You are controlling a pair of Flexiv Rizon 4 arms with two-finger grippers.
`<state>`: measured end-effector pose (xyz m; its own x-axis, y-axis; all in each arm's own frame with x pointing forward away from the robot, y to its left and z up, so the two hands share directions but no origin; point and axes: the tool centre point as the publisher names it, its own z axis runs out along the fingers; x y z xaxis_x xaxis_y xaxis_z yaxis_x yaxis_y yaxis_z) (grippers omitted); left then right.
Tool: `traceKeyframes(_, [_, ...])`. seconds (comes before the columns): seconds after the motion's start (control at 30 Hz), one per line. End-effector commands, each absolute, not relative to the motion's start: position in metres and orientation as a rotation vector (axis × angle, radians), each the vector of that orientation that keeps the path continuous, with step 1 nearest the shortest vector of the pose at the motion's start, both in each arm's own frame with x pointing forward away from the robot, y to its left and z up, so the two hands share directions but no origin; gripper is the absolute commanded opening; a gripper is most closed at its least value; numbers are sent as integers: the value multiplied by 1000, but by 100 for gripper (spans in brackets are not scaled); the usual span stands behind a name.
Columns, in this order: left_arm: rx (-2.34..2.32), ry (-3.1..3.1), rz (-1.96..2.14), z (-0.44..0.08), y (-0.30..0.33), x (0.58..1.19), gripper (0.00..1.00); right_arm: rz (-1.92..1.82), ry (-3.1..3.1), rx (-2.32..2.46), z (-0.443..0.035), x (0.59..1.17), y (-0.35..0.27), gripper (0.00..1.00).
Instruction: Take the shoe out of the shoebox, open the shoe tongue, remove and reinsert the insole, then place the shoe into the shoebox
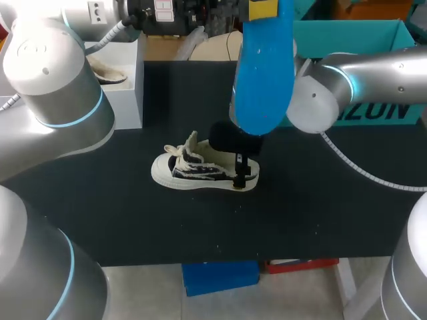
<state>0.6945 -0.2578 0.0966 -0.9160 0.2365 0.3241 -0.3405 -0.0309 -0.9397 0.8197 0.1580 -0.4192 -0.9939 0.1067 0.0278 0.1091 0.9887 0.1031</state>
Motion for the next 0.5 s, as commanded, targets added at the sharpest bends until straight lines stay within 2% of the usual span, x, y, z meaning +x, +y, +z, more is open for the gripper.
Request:
traceKeyframes(0.03, [114, -1866, 2002, 97, -259, 694, 0, -196, -3114, -172, -425, 818, 160, 100])
traceKeyframes(0.5, [114, -1866, 2002, 97, -259, 694, 0, -648, -3115, -103, -424, 820, 167, 100])
